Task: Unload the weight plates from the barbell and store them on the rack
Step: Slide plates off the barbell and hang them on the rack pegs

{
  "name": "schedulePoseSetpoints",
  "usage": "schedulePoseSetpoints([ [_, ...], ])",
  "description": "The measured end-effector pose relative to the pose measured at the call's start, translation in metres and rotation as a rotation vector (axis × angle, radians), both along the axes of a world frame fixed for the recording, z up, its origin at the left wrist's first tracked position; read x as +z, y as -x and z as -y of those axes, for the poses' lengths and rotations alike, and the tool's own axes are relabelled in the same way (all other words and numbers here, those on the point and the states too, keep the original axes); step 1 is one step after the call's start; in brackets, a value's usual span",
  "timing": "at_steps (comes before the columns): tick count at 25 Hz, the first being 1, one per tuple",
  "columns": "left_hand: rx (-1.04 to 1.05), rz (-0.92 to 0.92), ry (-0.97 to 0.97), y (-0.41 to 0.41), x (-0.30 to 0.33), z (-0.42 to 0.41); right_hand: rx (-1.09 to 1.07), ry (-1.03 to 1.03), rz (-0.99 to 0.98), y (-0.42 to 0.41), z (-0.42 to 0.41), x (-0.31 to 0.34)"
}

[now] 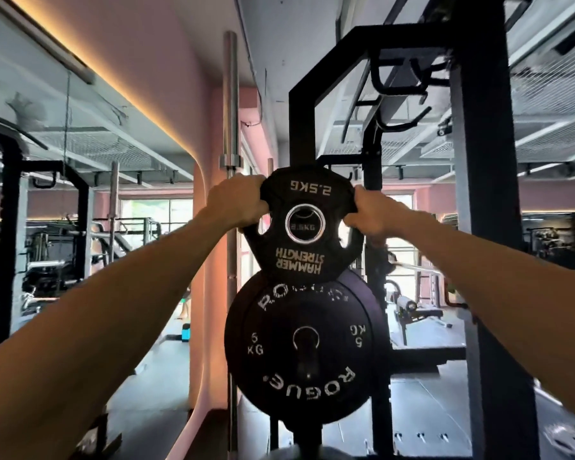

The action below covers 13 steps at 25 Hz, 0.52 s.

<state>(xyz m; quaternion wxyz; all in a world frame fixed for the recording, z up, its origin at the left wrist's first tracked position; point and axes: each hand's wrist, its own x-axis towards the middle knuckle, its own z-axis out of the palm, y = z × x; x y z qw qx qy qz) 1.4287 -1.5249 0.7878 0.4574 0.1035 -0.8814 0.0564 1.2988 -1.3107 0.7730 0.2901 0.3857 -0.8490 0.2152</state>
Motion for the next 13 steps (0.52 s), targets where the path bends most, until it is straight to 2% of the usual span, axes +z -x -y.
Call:
schedulePoseSetpoints([
  [6, 0.002, -0.056, 0.021, 0.038, 0.051, 0.023, 0.01, 0.046, -0.04, 0.031, 0.02, 0.051],
  [13, 0.017, -0.039, 0.006, 0.089, 0.075, 0.045, 0.016, 0.048, -0.017, 0.075, 0.041, 0.074],
])
